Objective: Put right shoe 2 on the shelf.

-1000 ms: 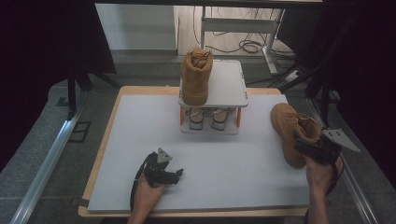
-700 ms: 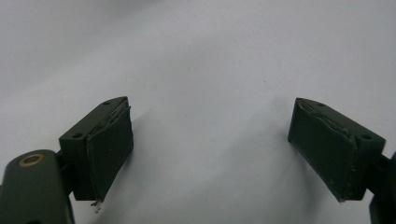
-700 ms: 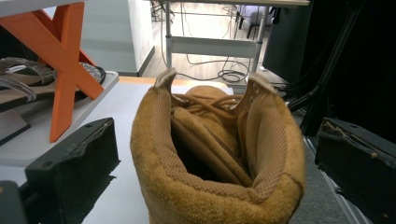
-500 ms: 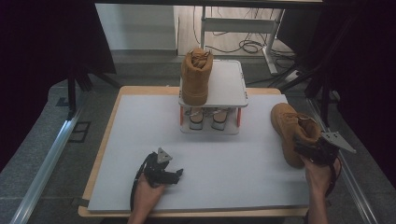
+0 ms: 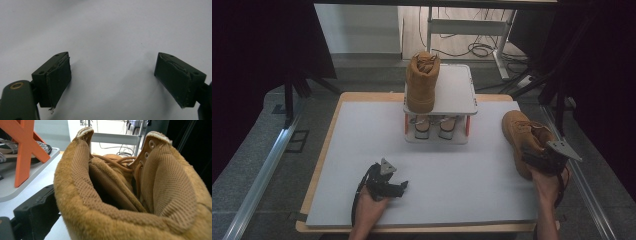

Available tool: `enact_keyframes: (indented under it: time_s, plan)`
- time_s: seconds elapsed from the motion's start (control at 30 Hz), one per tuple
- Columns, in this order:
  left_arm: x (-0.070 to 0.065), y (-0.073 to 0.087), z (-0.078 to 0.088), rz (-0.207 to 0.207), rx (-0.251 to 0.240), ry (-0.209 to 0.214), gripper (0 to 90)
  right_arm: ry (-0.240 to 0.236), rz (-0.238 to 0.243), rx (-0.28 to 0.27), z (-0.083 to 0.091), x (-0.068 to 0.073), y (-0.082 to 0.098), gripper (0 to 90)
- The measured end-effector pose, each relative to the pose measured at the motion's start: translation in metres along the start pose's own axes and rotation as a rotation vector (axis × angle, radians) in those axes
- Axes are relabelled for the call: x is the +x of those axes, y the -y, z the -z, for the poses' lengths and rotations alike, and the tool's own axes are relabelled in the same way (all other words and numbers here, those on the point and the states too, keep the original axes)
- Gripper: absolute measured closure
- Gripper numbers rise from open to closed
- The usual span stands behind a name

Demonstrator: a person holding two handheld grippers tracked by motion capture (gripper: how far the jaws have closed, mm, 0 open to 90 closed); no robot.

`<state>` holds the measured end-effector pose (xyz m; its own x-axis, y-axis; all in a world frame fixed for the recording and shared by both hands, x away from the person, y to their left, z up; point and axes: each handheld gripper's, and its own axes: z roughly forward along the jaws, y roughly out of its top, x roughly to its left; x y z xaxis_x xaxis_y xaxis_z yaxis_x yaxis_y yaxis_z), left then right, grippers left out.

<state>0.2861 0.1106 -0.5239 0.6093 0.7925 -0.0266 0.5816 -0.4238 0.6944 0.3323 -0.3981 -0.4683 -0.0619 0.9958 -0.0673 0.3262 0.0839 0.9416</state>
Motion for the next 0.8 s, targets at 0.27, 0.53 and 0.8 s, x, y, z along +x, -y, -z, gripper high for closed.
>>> enact_keyframes:
  time_s: [0.27,0.53,0.8]
  plan:
    - [0.0000,0.0000,0.0000,0.000,0.000,0.000,13.9,0.001,-0.004,0.012,0.0015,-0.0010,-0.0005,19.1]
    - [0.0000,0.0000,0.0000,0.000,0.000,0.000,14.0,-0.038,-0.036,0.037,0.0054,-0.0026,-0.0024,43.9]
    - [0.0001,0.0000,0.0000,0.000,0.000,0.000,13.9,-0.028,-0.011,0.018,0.0061,0.0023,-0.0011,54.7]
